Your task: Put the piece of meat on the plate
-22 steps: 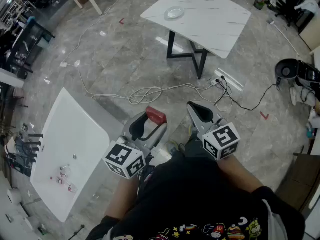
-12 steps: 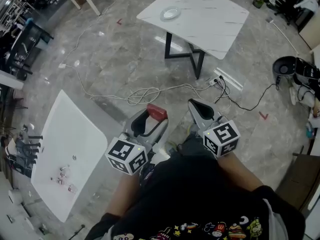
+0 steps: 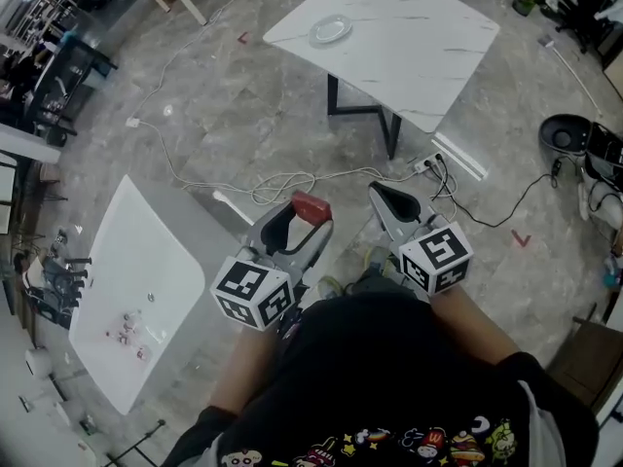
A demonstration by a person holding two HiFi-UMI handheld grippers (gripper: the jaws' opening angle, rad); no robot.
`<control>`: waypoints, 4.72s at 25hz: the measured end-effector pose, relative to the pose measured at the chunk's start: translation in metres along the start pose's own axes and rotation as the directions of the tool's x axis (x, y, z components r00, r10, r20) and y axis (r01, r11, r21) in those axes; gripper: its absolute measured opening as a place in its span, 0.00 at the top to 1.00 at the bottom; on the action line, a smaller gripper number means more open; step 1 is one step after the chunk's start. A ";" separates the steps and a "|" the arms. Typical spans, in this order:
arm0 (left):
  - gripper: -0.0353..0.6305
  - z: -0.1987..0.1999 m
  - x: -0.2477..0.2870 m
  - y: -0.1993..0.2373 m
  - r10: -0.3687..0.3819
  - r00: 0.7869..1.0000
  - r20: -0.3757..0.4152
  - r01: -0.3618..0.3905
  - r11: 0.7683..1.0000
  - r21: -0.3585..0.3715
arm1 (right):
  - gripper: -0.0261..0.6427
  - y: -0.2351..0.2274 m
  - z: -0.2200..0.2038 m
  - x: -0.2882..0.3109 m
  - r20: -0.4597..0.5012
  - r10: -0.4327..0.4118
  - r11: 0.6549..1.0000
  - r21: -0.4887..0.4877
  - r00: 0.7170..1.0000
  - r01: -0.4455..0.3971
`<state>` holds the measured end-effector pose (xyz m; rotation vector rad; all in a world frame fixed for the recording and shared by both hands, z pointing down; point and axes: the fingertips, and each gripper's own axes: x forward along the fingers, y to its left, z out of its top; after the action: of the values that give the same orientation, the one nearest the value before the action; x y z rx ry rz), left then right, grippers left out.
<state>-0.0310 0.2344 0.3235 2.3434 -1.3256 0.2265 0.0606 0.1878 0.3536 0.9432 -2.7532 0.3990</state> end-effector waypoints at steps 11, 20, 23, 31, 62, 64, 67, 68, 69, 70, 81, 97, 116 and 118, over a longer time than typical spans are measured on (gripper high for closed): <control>0.37 0.006 0.062 -0.012 0.078 0.996 -0.044 -0.078 0.997 -0.003 | 0.93 -0.063 -0.008 0.006 -0.008 0.093 0.995 0.029 0.996 -0.092; 0.37 0.007 0.083 -0.013 0.060 0.995 -0.084 -0.059 0.998 0.008 | 0.93 -0.083 -0.012 0.002 -0.002 0.070 0.996 0.061 0.998 -0.070; 0.37 0.007 0.093 -0.013 0.047 0.995 -0.089 -0.046 0.999 0.013 | 0.93 -0.091 -0.015 -0.001 -0.007 0.054 0.996 0.064 0.999 -0.053; 0.37 0.004 0.100 0.007 0.026 0.996 -0.090 -0.027 1.000 -0.007 | 0.93 -0.096 -0.017 0.016 -0.033 0.040 0.998 0.055 0.999 -0.038; 0.37 0.076 0.121 0.235 -0.158 0.982 -0.101 0.155 0.987 -0.043 | 0.93 -0.083 0.054 0.226 -0.085 -0.150 0.987 0.054 0.985 0.155; 0.37 0.078 0.121 0.244 -0.170 0.980 -0.100 0.167 0.985 -0.043 | 0.93 -0.082 0.056 0.235 -0.084 -0.161 0.985 0.055 0.983 0.166; 0.37 0.078 0.121 0.255 -0.182 0.978 -0.104 0.178 0.983 -0.044 | 0.93 -0.079 0.056 0.244 -0.088 -0.171 0.982 0.059 0.981 0.177; 0.37 0.079 0.123 0.259 -0.183 0.977 -0.105 0.179 0.983 -0.044 | 0.93 -0.080 0.056 0.247 -0.089 -0.173 0.982 0.061 0.981 0.179; 0.37 0.080 0.124 0.263 -0.184 0.977 -0.105 0.180 0.983 -0.045 | 0.93 -0.081 0.056 0.251 -0.091 -0.174 0.982 0.062 0.981 0.180; 0.37 0.081 0.126 0.266 -0.185 0.977 -0.105 0.181 0.982 -0.046 | 0.93 -0.082 0.056 0.254 -0.094 -0.174 0.982 0.062 0.980 0.180; 0.37 0.094 0.158 0.275 -0.178 0.977 -0.121 0.173 0.984 -0.049 | 0.93 -0.114 0.064 0.275 -0.100 -0.161 0.983 0.070 0.982 0.168; 0.37 0.121 0.274 0.265 -0.095 0.983 -0.160 0.087 0.995 -0.058 | 0.93 -0.232 0.076 0.296 -0.102 -0.059 0.993 0.100 0.993 0.069; 0.37 0.114 0.391 0.312 -0.003 0.963 -0.269 -0.003 1.000 -0.021 | 0.93 -0.313 0.069 0.315 -0.148 -0.012 0.993 0.112 0.989 0.029; 0.37 0.114 0.402 0.328 -0.007 0.959 -0.284 0.003 1.000 -0.014 | 0.93 -0.317 0.069 0.319 -0.158 -0.031 0.992 0.117 0.987 0.050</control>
<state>-0.1047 -0.2745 0.4569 2.2018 -1.1764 0.5299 0.0036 -0.2558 0.4364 0.9505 -2.5893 0.6112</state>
